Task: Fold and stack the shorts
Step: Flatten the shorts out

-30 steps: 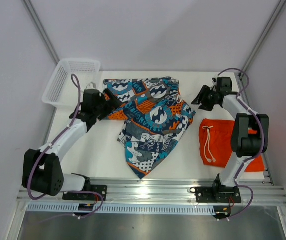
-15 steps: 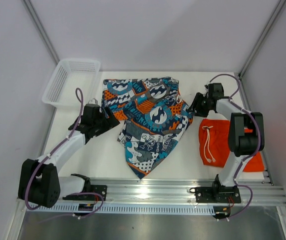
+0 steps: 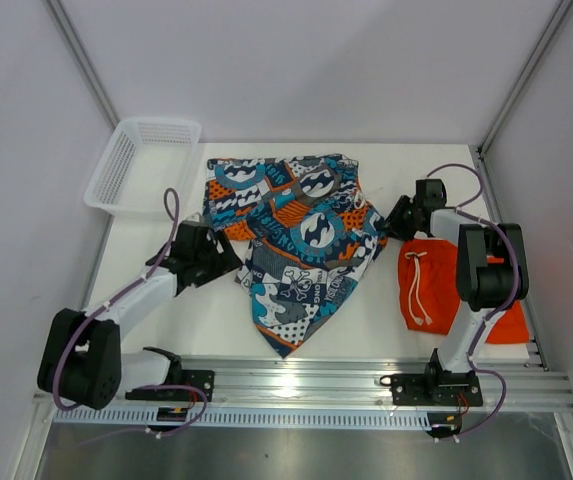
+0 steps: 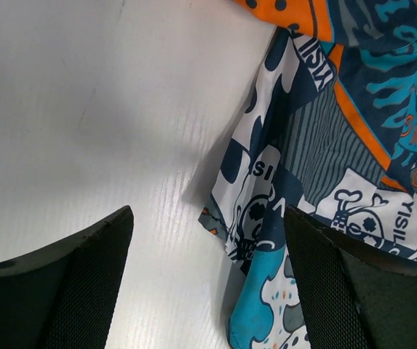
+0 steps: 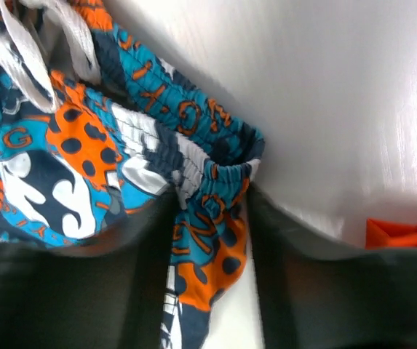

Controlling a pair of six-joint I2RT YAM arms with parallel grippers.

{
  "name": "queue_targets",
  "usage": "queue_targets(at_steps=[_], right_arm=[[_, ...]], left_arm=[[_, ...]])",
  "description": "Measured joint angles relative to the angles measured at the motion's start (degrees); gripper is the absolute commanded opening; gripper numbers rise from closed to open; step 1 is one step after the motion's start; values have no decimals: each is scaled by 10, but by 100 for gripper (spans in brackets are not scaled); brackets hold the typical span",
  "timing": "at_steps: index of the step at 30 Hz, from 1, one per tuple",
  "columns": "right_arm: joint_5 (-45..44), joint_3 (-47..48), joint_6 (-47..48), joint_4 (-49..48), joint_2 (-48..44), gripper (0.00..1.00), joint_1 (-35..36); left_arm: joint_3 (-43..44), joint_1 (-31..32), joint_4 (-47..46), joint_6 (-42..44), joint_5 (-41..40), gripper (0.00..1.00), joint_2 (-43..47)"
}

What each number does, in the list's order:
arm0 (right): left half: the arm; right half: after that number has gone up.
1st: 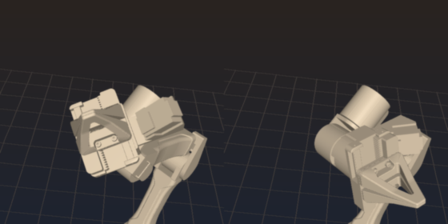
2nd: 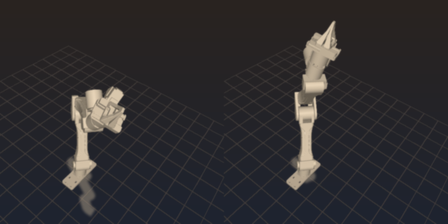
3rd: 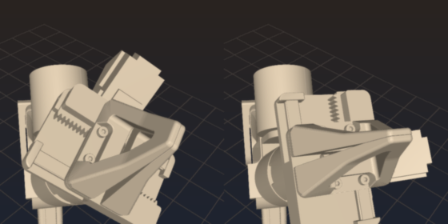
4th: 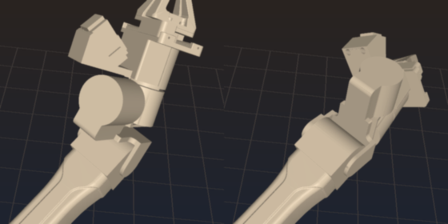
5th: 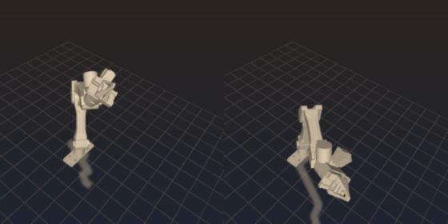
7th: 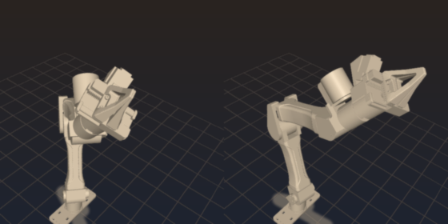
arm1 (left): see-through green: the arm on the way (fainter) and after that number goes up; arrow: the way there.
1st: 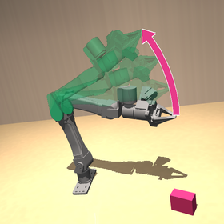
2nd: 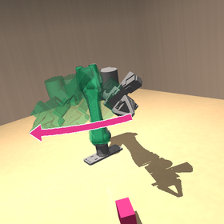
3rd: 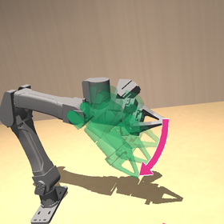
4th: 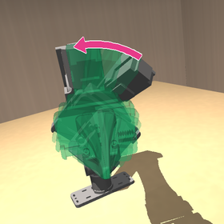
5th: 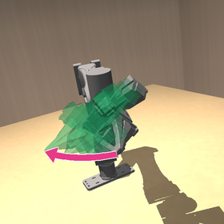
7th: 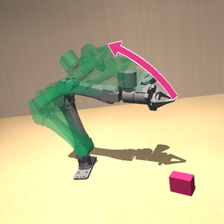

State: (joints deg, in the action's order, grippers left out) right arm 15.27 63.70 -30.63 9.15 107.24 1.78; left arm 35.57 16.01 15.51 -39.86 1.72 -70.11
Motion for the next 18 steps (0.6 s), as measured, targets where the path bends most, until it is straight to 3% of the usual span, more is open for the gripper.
queue_targets(at_steps=[5, 8, 11, 18], right_arm=[[-15, -1, -21, -17, 8, 11, -6], [-16, 5, -23, -19, 16, 4, -12], [-17, 22, -22, -18, 28, 1, -20], [-19, 35, -21, -19, 40, 0, -29]], left_arm=[[1, 20, -13, -1, 0, 81, -43], [2, 29, -18, -1, 0, 75, -63], [2, 33, -28, -2, 2, 66, -77], [8, 34, -63, -2, 22, 63, -106]])
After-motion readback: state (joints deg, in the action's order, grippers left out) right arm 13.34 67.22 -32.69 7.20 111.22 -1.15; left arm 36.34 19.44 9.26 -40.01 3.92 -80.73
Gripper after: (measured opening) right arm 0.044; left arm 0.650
